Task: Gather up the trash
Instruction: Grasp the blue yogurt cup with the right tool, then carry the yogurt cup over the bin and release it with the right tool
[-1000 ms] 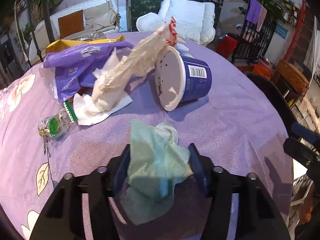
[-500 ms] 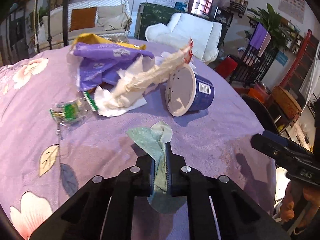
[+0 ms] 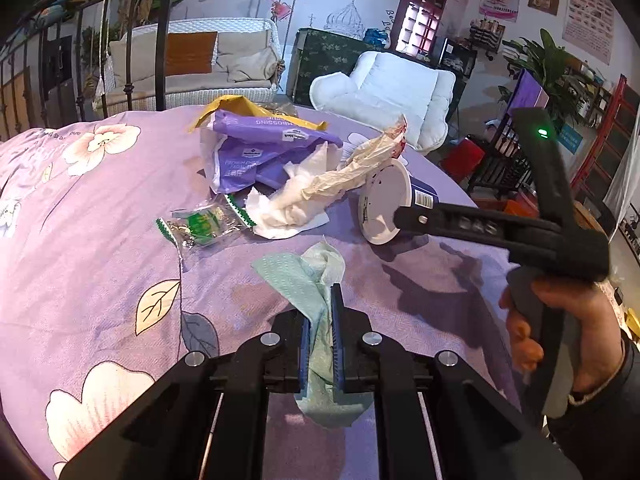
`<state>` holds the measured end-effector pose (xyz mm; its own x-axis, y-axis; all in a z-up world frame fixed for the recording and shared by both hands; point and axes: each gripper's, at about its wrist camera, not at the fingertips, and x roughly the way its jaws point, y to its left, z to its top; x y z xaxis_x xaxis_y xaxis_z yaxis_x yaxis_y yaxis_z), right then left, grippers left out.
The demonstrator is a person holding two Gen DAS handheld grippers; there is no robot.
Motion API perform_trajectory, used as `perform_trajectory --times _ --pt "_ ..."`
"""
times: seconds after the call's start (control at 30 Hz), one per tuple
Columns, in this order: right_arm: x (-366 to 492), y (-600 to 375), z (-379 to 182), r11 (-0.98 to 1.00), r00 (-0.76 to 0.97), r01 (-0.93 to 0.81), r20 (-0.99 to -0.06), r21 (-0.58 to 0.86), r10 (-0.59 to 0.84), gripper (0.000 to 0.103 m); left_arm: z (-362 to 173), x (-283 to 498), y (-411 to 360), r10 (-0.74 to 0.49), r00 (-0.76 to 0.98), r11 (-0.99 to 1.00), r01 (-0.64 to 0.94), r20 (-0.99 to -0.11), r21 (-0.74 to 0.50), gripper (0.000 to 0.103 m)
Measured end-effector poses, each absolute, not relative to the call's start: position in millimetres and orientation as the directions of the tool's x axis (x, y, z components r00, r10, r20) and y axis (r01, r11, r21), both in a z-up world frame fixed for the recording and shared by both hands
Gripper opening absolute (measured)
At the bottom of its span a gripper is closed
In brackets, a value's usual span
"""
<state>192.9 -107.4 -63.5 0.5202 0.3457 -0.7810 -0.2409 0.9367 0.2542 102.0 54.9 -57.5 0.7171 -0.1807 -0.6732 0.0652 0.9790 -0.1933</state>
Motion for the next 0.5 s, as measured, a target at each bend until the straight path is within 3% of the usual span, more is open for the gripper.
perform_trajectory --times 0.23,0.37,0.5 --pt "212 -98 -71 0.952 0.516 -0.199 -0.801 0.231 0.302 0.086 -61 99 58 -0.194 0.714 0.976 0.073 -0.672 -0.204 0.010" --pt "217 -102 -77 0.954 0.496 -0.171 -0.815 0.246 0.299 0.062 -63 100 56 -0.207 0.708 0.974 0.084 -0.675 -0.210 0.010" --pt "213 -106 -72 0.956 0.514 -0.163 -0.806 0.245 0.294 0.060 -63 99 53 -0.217 0.705 0.973 0.098 -0.675 -0.211 0.010"
